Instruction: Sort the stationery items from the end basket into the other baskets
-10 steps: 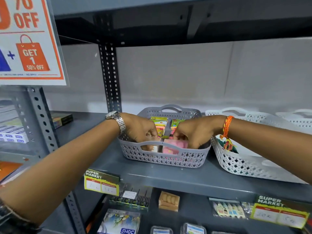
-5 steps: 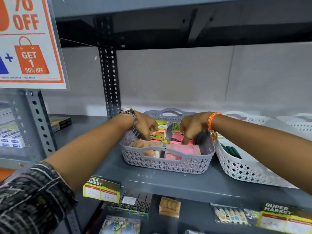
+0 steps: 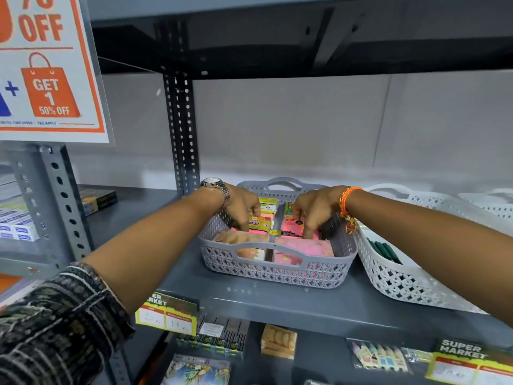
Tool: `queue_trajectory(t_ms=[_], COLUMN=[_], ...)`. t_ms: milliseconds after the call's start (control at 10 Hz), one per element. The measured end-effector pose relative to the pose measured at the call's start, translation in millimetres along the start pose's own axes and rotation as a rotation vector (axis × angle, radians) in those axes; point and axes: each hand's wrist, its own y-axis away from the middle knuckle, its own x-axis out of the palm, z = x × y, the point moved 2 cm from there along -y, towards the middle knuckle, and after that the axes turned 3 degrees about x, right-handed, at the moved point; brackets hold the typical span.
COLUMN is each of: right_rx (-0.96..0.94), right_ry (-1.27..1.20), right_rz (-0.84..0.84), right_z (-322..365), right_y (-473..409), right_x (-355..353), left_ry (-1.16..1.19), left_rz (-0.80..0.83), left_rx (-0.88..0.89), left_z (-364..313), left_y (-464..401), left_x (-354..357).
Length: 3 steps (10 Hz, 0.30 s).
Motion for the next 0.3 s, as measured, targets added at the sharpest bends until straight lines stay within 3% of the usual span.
queue_trajectory(t_ms=[200, 300], right_rx=[-0.025, 0.025], right_ry=[0.015, 0.012], right_rz=[0.013, -0.004], right_z=[3.1, 2.2], right_y=[0.0, 5.3], right_x=[0.4, -1.9], left_ry=[0.012, 0.156], left_rz=[0.028, 0.027], left_rx=[-0.022, -0.012], left_z=[1.1, 3.8], left_y=[-2.7, 1.2], left_x=[1.0, -0.9])
